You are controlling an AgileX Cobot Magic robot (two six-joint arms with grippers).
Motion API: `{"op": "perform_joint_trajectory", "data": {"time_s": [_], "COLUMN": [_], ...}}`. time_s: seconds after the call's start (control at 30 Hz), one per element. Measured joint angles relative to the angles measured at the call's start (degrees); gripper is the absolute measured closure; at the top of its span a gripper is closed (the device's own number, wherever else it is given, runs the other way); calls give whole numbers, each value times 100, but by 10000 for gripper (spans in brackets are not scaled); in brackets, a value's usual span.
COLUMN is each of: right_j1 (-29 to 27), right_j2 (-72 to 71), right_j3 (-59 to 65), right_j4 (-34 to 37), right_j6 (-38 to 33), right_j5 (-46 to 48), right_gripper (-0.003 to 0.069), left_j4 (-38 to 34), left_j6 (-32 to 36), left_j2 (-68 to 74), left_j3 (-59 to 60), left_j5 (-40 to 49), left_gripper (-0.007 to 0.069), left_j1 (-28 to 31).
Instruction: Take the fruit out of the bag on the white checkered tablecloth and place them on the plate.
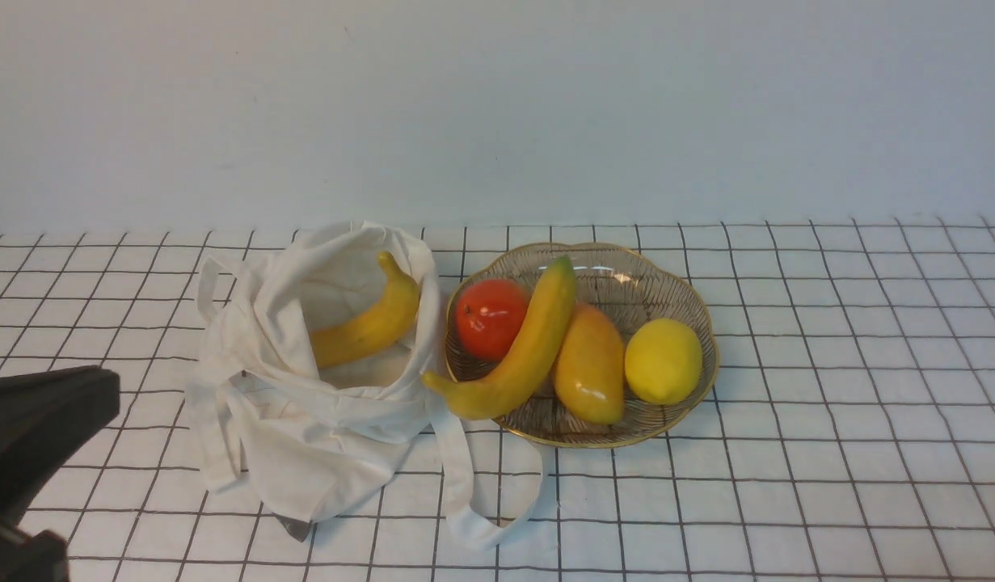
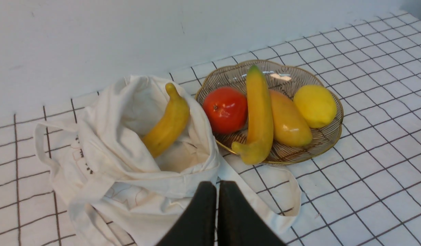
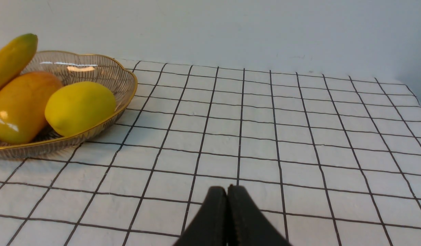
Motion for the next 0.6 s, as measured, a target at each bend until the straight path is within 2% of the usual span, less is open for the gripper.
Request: {"op": "perform_joint_trajectory", "data": {"time_s": [0.43,0.6], "right_j1": [0,0], "right_j2": [0,0], "right_j3": [0,0], "right_j4": [0,0], "right_j6": [4,4], "right_j5": [0,0], "right_gripper": [673,673], "left_j4": [300,754], "left_j6": [-67,-413], "left_j2": [-1254,-2128], "left_j3": [90,1076], "left_j5": [13,-502], "left_gripper": [632,632], "left_j1": [0,230]}}
